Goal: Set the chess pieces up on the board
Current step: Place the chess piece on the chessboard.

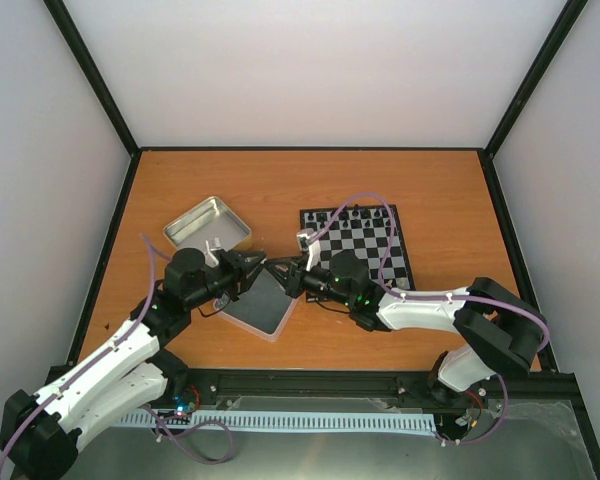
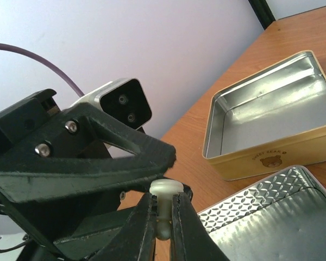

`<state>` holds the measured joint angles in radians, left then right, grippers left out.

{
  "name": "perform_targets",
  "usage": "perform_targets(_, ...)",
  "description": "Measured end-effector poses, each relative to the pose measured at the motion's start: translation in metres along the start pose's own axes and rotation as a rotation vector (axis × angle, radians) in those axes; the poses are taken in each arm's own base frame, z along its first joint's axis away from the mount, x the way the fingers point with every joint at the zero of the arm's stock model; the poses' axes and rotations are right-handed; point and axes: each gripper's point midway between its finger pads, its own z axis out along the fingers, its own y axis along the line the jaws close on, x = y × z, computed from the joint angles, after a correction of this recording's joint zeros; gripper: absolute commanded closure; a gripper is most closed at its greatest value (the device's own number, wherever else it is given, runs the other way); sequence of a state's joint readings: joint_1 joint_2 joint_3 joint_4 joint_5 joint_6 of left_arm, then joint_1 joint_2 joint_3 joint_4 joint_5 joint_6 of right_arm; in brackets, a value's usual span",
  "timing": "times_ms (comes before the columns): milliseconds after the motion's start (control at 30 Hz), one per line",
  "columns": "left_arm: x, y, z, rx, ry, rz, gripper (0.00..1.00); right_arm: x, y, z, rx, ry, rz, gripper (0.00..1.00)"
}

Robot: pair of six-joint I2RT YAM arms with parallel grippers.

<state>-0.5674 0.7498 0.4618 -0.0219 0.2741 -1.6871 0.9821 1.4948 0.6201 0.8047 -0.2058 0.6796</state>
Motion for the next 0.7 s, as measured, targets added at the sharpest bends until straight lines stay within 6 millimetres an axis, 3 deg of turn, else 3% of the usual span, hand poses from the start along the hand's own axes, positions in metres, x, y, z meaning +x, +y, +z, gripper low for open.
perform_targets(100,-0.002,0.001,0.000,-0.006,-0.010,0.012,0.45,0.001,-0.004,0.000,0.016,0.021,0.016,0.97)
perform_targets(300,-0.025,0.026,-0.011,-0.137,-0.150,0.117,0.23,-0.015,-0.024,-0.026,0.121,0.107,0.070,0.97)
perform_targets(500,-0.048,0.041,-0.026,-0.245,-0.269,0.371,0.08,-0.053,-0.039,-0.084,0.304,0.187,0.061,0.97)
perform_targets(600,-0.054,0.051,-0.022,-0.330,-0.259,0.512,0.05,-0.075,-0.050,-0.114,0.427,0.215,0.076,0.97)
perform_targets(700,-0.057,0.057,-0.011,-0.429,-0.205,0.649,0.05,-0.081,-0.056,-0.136,0.518,0.266,0.096,0.97)
